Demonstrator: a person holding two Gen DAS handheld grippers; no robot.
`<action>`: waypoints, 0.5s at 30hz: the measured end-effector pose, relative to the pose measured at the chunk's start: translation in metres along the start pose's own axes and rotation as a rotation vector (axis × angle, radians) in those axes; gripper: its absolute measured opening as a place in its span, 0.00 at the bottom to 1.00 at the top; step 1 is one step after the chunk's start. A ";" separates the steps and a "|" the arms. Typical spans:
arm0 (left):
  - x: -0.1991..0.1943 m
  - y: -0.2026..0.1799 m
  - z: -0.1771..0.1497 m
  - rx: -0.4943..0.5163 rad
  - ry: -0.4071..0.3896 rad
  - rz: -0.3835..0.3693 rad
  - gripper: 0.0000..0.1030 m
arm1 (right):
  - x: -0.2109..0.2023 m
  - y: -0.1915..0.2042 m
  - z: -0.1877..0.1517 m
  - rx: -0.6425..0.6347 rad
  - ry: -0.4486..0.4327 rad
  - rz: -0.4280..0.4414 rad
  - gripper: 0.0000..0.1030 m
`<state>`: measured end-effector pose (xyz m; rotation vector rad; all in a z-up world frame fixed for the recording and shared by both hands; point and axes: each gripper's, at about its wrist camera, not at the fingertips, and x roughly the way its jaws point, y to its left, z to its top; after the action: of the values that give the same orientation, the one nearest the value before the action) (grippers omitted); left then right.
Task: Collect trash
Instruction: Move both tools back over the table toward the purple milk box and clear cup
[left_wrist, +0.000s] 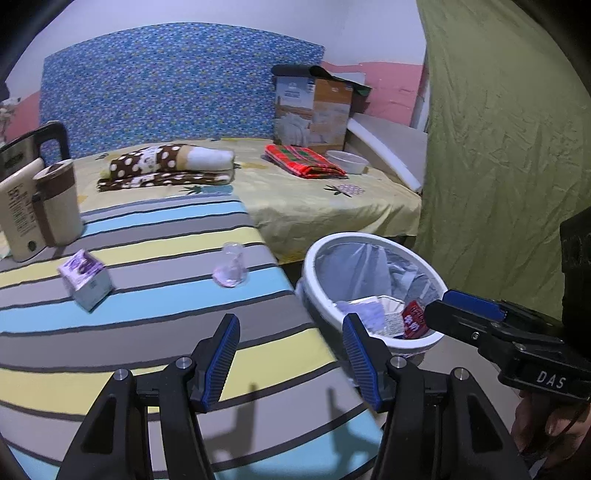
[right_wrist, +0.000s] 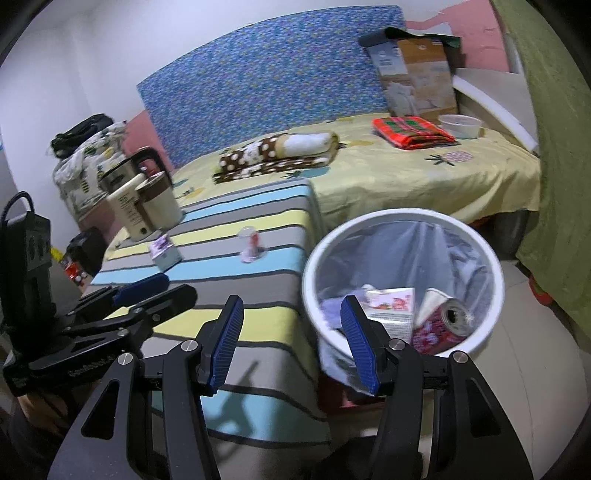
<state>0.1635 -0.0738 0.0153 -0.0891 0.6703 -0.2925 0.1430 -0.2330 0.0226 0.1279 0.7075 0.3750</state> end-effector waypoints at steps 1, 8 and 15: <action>-0.003 0.004 -0.002 -0.006 -0.001 0.010 0.56 | 0.000 0.004 -0.001 -0.010 -0.001 0.003 0.55; -0.019 0.025 -0.013 -0.040 -0.007 0.059 0.56 | 0.007 0.023 -0.005 -0.041 0.033 0.050 0.55; -0.029 0.044 -0.027 -0.076 0.000 0.097 0.56 | 0.014 0.038 -0.011 -0.060 0.061 0.078 0.55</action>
<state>0.1354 -0.0225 0.0036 -0.1287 0.6832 -0.1740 0.1342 -0.1923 0.0147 0.0881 0.7519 0.4755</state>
